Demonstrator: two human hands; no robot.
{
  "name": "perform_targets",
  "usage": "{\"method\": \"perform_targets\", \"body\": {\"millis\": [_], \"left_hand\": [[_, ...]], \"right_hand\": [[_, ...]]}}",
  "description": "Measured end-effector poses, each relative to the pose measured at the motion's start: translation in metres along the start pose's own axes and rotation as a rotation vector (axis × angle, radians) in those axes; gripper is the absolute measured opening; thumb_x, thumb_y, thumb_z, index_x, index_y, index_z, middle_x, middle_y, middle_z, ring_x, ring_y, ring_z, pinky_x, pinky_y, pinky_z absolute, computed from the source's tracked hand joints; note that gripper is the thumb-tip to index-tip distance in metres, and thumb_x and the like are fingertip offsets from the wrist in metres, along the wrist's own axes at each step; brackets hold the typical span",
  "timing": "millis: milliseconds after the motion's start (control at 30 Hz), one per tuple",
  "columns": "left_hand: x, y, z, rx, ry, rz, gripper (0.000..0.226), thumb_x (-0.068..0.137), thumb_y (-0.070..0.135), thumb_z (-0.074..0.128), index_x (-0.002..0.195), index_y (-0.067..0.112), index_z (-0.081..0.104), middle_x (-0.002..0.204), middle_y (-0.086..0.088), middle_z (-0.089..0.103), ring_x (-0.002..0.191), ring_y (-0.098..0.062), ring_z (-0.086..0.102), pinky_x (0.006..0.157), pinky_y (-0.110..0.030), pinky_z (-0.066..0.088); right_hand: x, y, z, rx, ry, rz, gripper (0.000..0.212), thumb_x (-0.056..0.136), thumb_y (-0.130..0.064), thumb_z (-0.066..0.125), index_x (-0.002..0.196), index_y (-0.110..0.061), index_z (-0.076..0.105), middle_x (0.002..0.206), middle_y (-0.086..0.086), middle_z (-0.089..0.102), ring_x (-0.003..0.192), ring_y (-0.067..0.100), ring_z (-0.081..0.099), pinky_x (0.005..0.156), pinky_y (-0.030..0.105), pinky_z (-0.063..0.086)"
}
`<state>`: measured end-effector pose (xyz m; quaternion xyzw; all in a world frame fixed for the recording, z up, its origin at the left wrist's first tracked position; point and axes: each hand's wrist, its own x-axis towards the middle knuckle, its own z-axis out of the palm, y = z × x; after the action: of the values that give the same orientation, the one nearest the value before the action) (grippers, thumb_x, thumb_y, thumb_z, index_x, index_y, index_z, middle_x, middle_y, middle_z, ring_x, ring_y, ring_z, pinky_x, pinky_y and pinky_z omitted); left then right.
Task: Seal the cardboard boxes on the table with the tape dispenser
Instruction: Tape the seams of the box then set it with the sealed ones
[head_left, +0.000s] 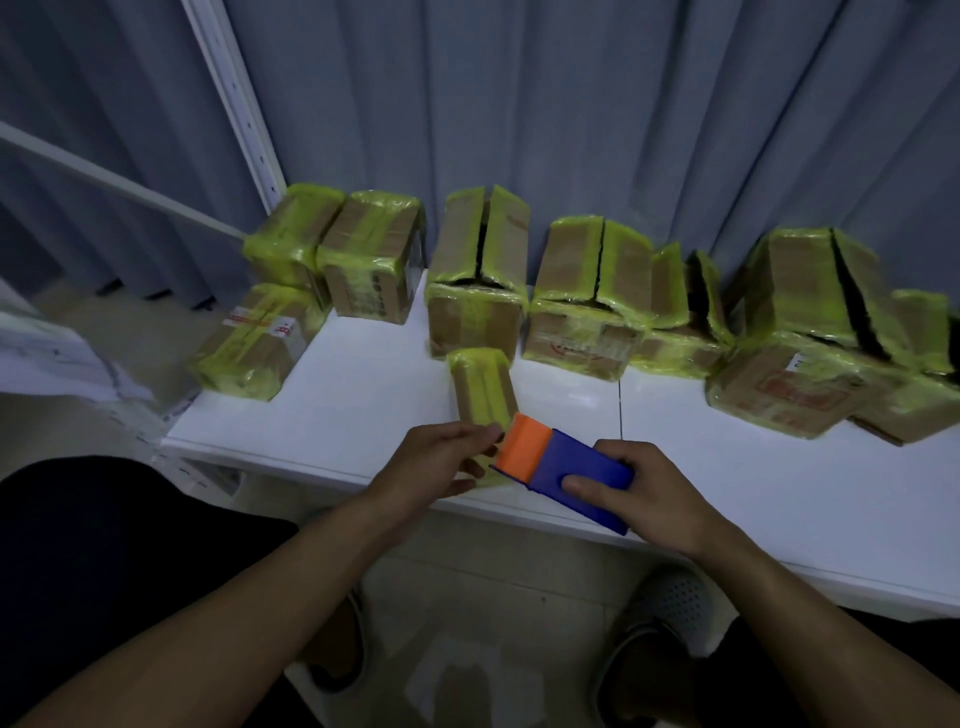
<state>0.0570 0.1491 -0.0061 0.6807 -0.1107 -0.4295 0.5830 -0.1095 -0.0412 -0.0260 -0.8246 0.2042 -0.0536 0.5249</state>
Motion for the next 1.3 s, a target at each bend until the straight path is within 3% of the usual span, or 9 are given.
{"method": "perform_targets", "body": {"millis": [67,233,467,667,933,1033,1167,1300], "left_hand": [[0.001,-0.002,-0.002,0.006,0.014,-0.014,0.017,0.093,0.032,0.066,0.096,0.019,0.077,0.102,-0.003,0.074,0.082,-0.014,0.061,0.078,-0.03,0.053],[0.006,-0.006,-0.004,0.03,-0.014,-0.034,0.012,0.094,0.027,0.066,0.097,0.022,0.077,0.101,-0.002,0.073,0.092,-0.013,0.066,0.077,-0.027,0.052],[0.006,-0.005,-0.005,-0.053,-0.072,-0.044,0.009,0.092,0.018,0.068,0.1,0.015,0.071,0.092,-0.002,0.075,0.083,-0.012,0.071,0.076,-0.029,0.054],[0.008,-0.009,-0.007,-0.116,-0.09,-0.065,0.021,0.092,0.014,0.068,0.113,0.013,0.072,0.107,-0.004,0.075,0.097,-0.015,0.072,0.073,-0.021,0.056],[0.013,-0.015,-0.008,-0.116,-0.033,0.0,0.011,0.089,0.003,0.069,0.094,0.011,0.075,0.094,-0.007,0.077,0.085,-0.012,0.073,0.071,-0.019,0.055],[0.014,-0.012,-0.012,-0.097,-0.004,0.012,0.012,0.088,0.0,0.069,0.092,0.009,0.075,0.087,-0.006,0.077,0.078,-0.011,0.073,0.067,-0.018,0.055],[0.016,-0.011,-0.02,-0.095,0.053,0.025,0.012,0.086,-0.001,0.072,0.089,0.009,0.074,0.091,-0.011,0.076,0.084,-0.016,0.073,0.073,-0.022,0.059],[0.017,-0.015,-0.02,-0.067,0.065,0.026,0.012,0.085,0.0,0.072,0.088,0.011,0.075,0.089,-0.008,0.076,0.084,-0.015,0.073,0.073,-0.022,0.058]], "right_hand": [[-0.001,-0.002,0.0,0.028,-0.017,-0.012,0.028,0.08,-0.045,0.077,0.084,-0.018,0.07,0.077,0.002,0.071,0.069,0.02,0.069,0.062,0.025,0.052],[-0.002,0.002,0.002,0.05,-0.051,-0.006,0.026,0.082,-0.041,0.077,0.088,-0.017,0.071,0.083,0.002,0.073,0.076,0.024,0.072,0.066,0.031,0.056],[-0.001,0.003,0.003,0.069,-0.062,-0.003,0.03,0.084,-0.042,0.079,0.091,-0.014,0.07,0.086,0.003,0.074,0.079,0.025,0.073,0.067,0.029,0.058],[0.0,0.003,0.005,0.079,-0.082,0.019,0.026,0.082,-0.038,0.075,0.091,-0.014,0.071,0.086,0.001,0.074,0.079,0.023,0.073,0.066,0.026,0.057],[0.002,0.0,0.008,0.054,-0.059,0.03,0.029,0.079,-0.043,0.077,0.084,-0.015,0.072,0.078,0.004,0.073,0.07,0.023,0.07,0.063,0.028,0.054],[0.002,0.0,0.009,0.032,-0.051,0.033,0.033,0.08,-0.047,0.077,0.083,-0.015,0.073,0.078,0.006,0.072,0.07,0.027,0.07,0.065,0.035,0.054],[0.003,-0.001,0.006,0.029,-0.036,0.055,0.035,0.08,-0.048,0.079,0.083,-0.013,0.074,0.077,0.008,0.073,0.071,0.03,0.07,0.065,0.036,0.054],[0.005,-0.007,0.004,-0.025,-0.052,0.052,0.034,0.077,-0.051,0.077,0.085,-0.018,0.075,0.079,0.004,0.074,0.07,0.022,0.07,0.066,0.033,0.055]]}}
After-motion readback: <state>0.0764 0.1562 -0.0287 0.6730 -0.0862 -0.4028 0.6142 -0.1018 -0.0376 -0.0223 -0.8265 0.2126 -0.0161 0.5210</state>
